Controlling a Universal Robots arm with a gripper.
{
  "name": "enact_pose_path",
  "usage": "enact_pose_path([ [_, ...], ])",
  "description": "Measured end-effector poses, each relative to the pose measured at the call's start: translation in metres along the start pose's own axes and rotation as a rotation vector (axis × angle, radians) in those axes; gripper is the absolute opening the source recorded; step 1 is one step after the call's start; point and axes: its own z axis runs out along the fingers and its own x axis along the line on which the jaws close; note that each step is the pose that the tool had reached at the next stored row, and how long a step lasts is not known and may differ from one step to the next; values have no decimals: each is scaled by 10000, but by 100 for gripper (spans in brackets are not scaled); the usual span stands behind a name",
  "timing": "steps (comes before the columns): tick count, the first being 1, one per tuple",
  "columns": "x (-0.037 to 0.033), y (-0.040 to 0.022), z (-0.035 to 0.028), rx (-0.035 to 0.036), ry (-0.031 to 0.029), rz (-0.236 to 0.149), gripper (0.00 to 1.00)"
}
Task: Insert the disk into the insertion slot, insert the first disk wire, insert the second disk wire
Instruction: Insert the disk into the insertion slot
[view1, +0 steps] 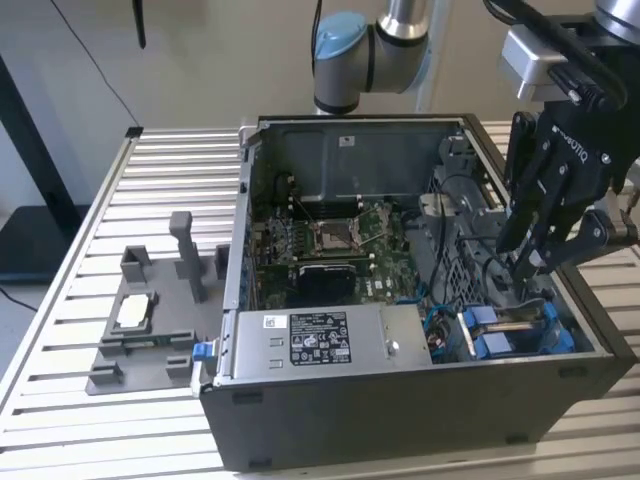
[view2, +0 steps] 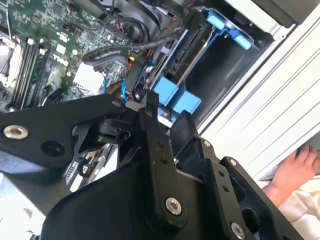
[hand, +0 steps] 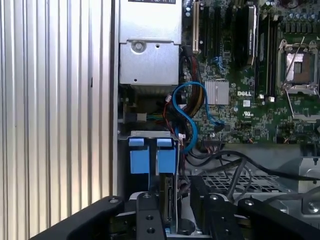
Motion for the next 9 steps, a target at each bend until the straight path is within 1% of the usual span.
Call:
enact_pose_path([
  [1,-5,1,-31,1,0,0,38],
  [2,-16,1,-42,2,-2,0,38],
  [5,-90,2,-40,21,6,1,38],
  [6,-106,5,-38,57,5,3,38],
  [7,-121,8,-37,160,5,-3,38],
  [8,-138,13,-35,291,5,-10,38],
  [9,-149,15,-33,447,4,-18,38],
])
